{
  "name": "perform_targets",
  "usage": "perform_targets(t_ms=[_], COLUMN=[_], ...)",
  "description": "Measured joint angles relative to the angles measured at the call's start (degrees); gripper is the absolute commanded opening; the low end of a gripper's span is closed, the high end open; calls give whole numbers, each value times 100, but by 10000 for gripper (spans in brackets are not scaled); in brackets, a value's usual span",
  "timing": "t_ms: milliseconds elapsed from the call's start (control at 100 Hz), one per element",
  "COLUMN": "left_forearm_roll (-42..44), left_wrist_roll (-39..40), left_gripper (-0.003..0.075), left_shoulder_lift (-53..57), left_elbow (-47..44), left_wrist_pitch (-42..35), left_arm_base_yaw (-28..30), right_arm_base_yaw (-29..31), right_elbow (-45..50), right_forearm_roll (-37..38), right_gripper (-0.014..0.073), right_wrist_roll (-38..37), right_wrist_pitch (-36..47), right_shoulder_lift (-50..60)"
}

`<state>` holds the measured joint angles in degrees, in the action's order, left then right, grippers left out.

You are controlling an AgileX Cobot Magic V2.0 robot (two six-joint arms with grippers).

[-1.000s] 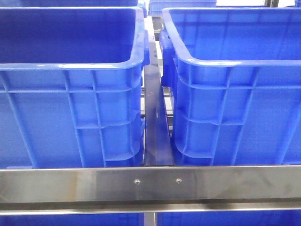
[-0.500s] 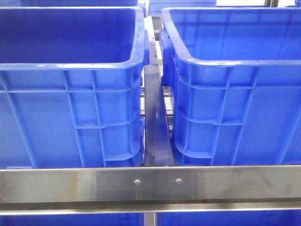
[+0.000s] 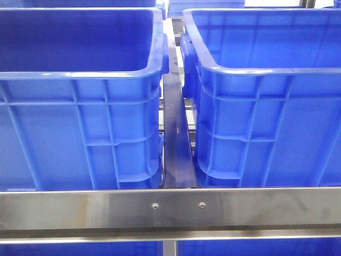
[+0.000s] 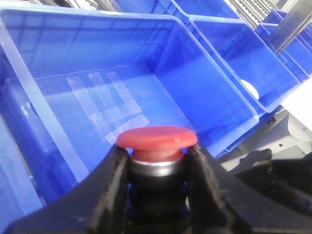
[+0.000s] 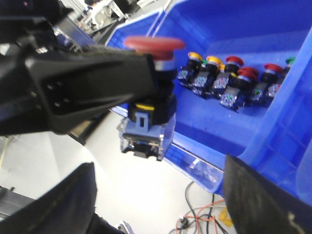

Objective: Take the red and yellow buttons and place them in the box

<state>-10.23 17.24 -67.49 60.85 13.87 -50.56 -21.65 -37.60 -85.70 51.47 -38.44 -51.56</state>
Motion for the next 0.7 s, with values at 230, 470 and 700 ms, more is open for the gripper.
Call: perform_targets(t_ms=[230,470,700], left_forearm_roll=[0,-13,-67], left_wrist_roll=[0,0,0], left_gripper=[-19,-19,-19], left_shoulder_lift=[0,0,0], left_elbow=[0,0,0], left_wrist_pitch=[0,0,0], left_arm_base_yaw=[0,0,0], right_arm_base_yaw=[-954,-1161,-1161], right_elbow=[-294,-623,-825], right_forearm_roll=[8,8,8], right_gripper=[560,560,524], right_wrist_roll=[140,209,275], right_wrist_pitch=[883,1010,978], right_shoulder_lift=[-536,-1078,-1170])
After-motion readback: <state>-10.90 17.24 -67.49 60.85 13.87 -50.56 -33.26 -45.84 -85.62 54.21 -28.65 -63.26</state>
